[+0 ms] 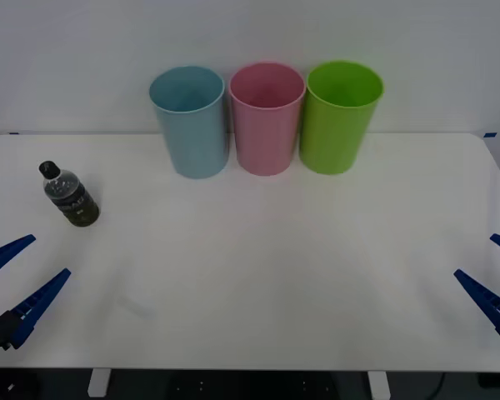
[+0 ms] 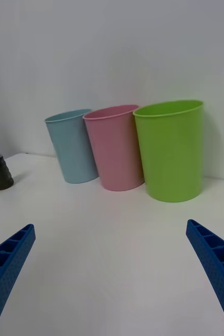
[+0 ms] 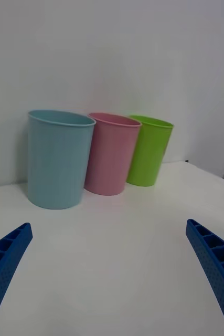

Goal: Grasp the object on the table and drop it into the matching bin: aluminum can to the light blue bin, PET bottle to the pink bin.

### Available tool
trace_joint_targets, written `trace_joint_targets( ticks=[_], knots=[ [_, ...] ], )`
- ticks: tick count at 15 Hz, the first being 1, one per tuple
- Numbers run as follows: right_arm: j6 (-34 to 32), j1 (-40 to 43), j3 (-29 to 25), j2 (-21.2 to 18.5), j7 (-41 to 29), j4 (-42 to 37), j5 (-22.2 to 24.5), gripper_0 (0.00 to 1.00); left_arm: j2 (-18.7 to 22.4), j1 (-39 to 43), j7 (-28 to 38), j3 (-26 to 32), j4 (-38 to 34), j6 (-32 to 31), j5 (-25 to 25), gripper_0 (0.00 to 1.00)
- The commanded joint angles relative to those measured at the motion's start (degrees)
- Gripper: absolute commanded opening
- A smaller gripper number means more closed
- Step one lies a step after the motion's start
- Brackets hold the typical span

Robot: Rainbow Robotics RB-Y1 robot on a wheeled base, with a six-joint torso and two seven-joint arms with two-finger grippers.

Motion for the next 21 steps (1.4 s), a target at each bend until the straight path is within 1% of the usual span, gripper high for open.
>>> trace_joint_targets(
  ticks=[1, 4, 5, 15, 19, 21],
  knots=[
    [0.0, 0.0, 0.0, 0.0, 0.0, 0.0, 0.0, 1.00, 0.0, 0.7, -0.3, 0.4, 0.1, 0.8, 0.4, 1.00],
    [0.0, 0.0, 0.0, 0.0, 0.0, 0.0, 0.0, 1.00, 0.0, 2.0, -0.6, 0.3, 0.1, 3.3, 0.3, 1.00],
    [0.0, 0.0, 0.0, 0.0, 0.0, 0.0, 0.0, 1.00, 0.0, 2.6, -1.1, -0.2, 0.1, 5.7, 0.3, 1.00],
    [0.0, 0.0, 0.0, 0.0, 0.0, 0.0, 0.0, 1.00, 0.0, 6.7, -3.0, -3.2, 0.1, 21.2, 0.2, 1.00],
    [0.0, 0.0, 0.0, 0.0, 0.0, 0.0, 0.0, 1.00, -0.1, 7.8, -2.9, -4.2, 0.2, 27.8, 2.1, 1.00],
    [0.0, 0.0, 0.0, 0.0, 0.0, 0.0, 0.0, 1.00, -0.1, 7.6, -2.6, -4.1, 0.3, 29.4, 2.2, 1.00]
  ],
)
